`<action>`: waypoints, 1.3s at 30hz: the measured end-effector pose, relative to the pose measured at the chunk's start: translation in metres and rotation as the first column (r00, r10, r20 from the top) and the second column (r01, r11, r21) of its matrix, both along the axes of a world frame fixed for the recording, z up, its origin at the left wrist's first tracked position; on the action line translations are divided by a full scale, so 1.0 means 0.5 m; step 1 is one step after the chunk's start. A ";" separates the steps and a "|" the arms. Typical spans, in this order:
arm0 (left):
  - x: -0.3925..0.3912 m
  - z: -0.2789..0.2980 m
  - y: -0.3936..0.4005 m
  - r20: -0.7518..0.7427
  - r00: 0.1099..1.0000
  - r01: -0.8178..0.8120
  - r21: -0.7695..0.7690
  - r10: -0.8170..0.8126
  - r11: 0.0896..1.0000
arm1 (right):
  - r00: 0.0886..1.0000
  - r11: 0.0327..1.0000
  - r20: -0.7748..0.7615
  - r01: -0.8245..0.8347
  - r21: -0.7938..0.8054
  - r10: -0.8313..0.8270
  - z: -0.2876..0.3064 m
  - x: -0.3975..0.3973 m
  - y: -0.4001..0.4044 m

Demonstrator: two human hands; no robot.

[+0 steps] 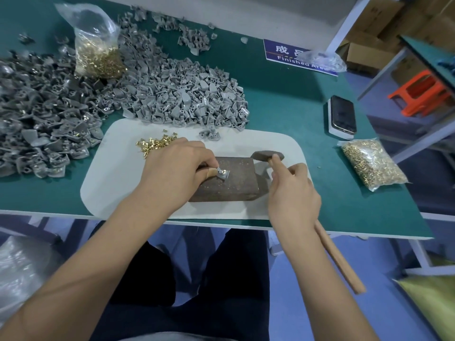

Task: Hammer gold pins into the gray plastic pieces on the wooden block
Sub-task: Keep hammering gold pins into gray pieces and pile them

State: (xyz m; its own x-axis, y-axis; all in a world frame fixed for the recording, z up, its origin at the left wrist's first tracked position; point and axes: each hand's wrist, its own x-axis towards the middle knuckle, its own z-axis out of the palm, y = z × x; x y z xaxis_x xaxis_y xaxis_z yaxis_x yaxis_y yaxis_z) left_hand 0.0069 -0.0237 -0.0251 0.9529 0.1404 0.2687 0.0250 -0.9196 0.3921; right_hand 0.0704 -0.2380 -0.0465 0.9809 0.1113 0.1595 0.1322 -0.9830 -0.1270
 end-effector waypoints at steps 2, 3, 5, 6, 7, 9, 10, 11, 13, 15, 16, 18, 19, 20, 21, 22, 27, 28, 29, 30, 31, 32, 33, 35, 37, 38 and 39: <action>0.001 -0.001 0.000 -0.006 1.000 -0.002 0.000 0.002 1.000 | 1.000 0.999 -0.022 0.006 -0.036 -0.007 -0.007 0.001 0.007; 0.001 -0.002 0.000 -0.010 1.000 -0.001 -0.002 0.001 1.000 | 1.000 0.999 -0.029 0.004 -0.046 -0.005 -0.008 0.002 0.008; -0.001 -0.005 0.001 -0.017 1.000 0.007 -0.020 -0.007 1.000 | 1.000 1.000 0.016 -0.016 -0.009 0.016 -0.004 0.002 0.008; -0.003 -0.007 0.000 -0.017 1.000 0.015 -0.041 -0.016 0.999 | 0.997 0.997 0.061 -0.050 0.067 0.046 0.000 0.002 0.008; -0.005 -0.010 -0.001 -0.012 1.000 0.024 -0.070 -0.025 0.997 | 0.989 0.976 0.111 -0.121 0.181 0.102 0.006 0.000 0.009; -0.014 -0.019 -0.007 0.025 1.000 0.021 -0.150 -0.018 0.988 | 0.941 0.861 0.209 -0.329 0.388 0.265 0.018 -0.009 0.022; -0.021 -0.022 -0.011 0.056 0.998 0.005 -0.204 0.006 0.979 | 0.906 0.799 0.243 -0.420 0.431 0.345 0.022 -0.015 0.034; -0.029 -0.025 -0.015 0.087 0.996 -0.013 -0.258 0.037 0.966 | 0.873 0.748 0.265 -0.488 0.449 0.410 0.023 -0.020 0.047; -0.048 -0.030 -0.013 0.130 0.988 -0.040 -0.331 0.087 0.943 | 0.837 0.681 0.286 -0.546 0.487 0.467 0.021 -0.032 0.079; -0.067 -0.037 0.004 0.158 0.978 -0.066 -0.368 0.133 0.927 | 0.834 0.639 0.272 -0.545 0.543 0.480 0.014 -0.043 0.114; -0.078 -0.043 0.018 0.167 0.974 -0.083 -0.373 0.155 0.924 | 0.835 0.623 0.252 -0.537 0.569 0.489 0.011 -0.051 0.134; -0.102 -0.057 0.048 0.176 0.963 -0.125 -0.381 0.205 0.916 | 0.829 0.590 0.217 -0.527 0.612 0.515 0.010 -0.071 0.178; -0.116 -0.063 0.063 0.184 0.955 -0.146 -0.397 0.235 0.906 | 0.821 0.570 0.211 -0.530 0.627 0.531 0.011 -0.081 0.201; -0.129 -0.068 0.077 0.193 0.945 -0.165 -0.418 0.265 0.893 | 0.811 0.554 0.207 -0.536 0.637 0.547 0.011 -0.092 0.225; -0.144 -0.072 0.092 0.201 0.934 -0.185 -0.434 0.295 0.882 | 0.802 0.543 0.197 -0.540 0.644 0.564 0.010 -0.102 0.248; -0.158 -0.076 0.107 0.205 0.924 -0.206 -0.444 0.322 0.872 | 0.793 0.533 0.176 -0.537 0.654 0.583 0.007 -0.112 0.270; -0.243 -0.099 0.178 0.131 0.867 -0.399 -0.397 0.481 0.827 | 0.735 0.497 -0.005 -0.454 0.740 0.678 -0.027 -0.156 0.380; -0.258 -0.106 0.190 0.109 0.844 -0.454 -0.378 0.526 0.807 | 0.722 0.497 -0.030 -0.445 0.745 0.691 -0.035 -0.164 0.399; -0.271 -0.111 0.202 0.083 0.819 -0.507 -0.358 0.567 0.784 | 0.713 0.500 -0.047 -0.441 0.746 0.699 -0.044 -0.171 0.418; -0.281 -0.114 0.213 0.053 0.798 -0.552 -0.337 0.601 0.763 | 0.710 0.508 -0.056 -0.444 0.738 0.702 -0.051 -0.177 0.435; -0.289 -0.116 0.222 0.026 0.783 -0.582 -0.318 0.621 0.748 | 0.712 0.520 -0.049 -0.462 0.719 0.700 -0.057 -0.181 0.450; -0.295 -0.118 0.230 0.009 0.776 -0.599 -0.307 0.631 0.740 | 0.714 0.528 -0.025 -0.494 0.690 0.700 -0.060 -0.183 0.464; -0.300 -0.120 0.238 0.002 0.769 -0.609 -0.299 0.639 0.735 | 0.708 0.531 0.003 -0.532 0.659 0.706 -0.063 -0.184 0.476; -0.304 -0.123 0.249 -0.003 0.753 -0.630 -0.292 0.658 0.719 | 0.680 0.539 0.019 -0.598 0.593 0.733 -0.068 -0.181 0.497; -0.301 -0.125 0.255 -0.009 0.743 -0.641 -0.294 0.669 0.709 | 0.674 0.560 0.024 -0.633 0.534 0.739 -0.073 -0.176 0.509; -0.298 -0.126 0.258 -0.006 0.741 -0.643 -0.294 0.671 0.707 | 0.678 0.567 0.031 -0.637 0.522 0.734 -0.075 -0.175 0.511; -0.295 -0.126 0.260 0.000 0.742 -0.640 -0.297 0.670 0.709 | 0.682 0.569 0.035 -0.636 0.522 0.731 -0.078 -0.174 0.512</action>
State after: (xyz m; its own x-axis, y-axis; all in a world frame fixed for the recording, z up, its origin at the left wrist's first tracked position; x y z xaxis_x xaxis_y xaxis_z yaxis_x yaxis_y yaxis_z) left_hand -0.1407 0.1062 -0.0882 0.5636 0.7975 0.2152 0.5291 -0.5486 0.6474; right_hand -0.0166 0.0180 -0.0854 0.6557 0.7197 0.2285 0.6696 -0.4144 -0.6164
